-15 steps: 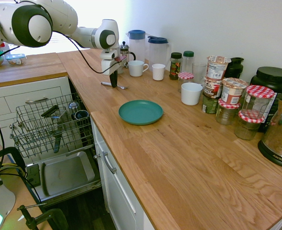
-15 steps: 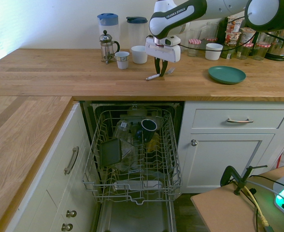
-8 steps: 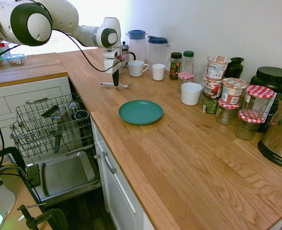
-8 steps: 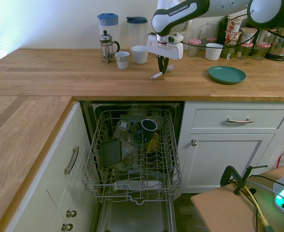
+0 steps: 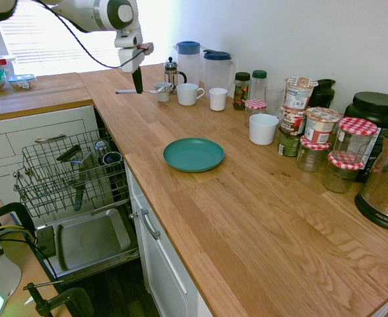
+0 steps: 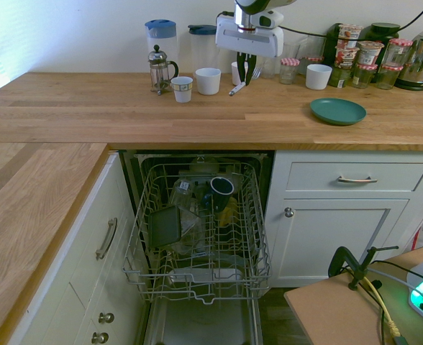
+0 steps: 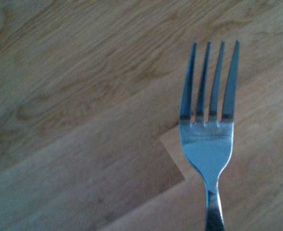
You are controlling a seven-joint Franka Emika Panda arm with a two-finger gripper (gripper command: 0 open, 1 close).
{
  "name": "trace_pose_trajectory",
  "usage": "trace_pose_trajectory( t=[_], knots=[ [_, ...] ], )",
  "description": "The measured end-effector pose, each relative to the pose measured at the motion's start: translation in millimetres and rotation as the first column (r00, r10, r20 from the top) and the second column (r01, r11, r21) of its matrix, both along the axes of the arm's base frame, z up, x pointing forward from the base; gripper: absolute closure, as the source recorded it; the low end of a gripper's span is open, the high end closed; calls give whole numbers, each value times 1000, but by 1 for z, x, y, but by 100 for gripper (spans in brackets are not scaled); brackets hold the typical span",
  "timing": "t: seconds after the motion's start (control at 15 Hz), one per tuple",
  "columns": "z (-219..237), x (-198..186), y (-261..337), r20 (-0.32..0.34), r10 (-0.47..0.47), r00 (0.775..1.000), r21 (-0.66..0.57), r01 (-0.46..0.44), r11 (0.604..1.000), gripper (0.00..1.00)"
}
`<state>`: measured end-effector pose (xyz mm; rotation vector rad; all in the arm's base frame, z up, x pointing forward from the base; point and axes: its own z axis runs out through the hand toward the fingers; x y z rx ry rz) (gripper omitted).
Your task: Put the fork in the dishwasher
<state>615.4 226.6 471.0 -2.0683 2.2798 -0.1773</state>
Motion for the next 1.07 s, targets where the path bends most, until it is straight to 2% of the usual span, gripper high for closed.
trace_pose_trajectory(
  t=[0.27,0.47,0.6,0.87,1.07],
  knots=[
    [15,-58,45,-1,128,992,-70,-128,989,100],
    [11,-84,64,-6,212,977,-108,-212,971,100],
    [13,-98,60,29,267,963,-114,-262,958,100],
    [8,-100,63,38,281,959,-115,-275,955,100],
    [-6,-119,88,31,306,952,-111,-301,947,100]
  ],
)
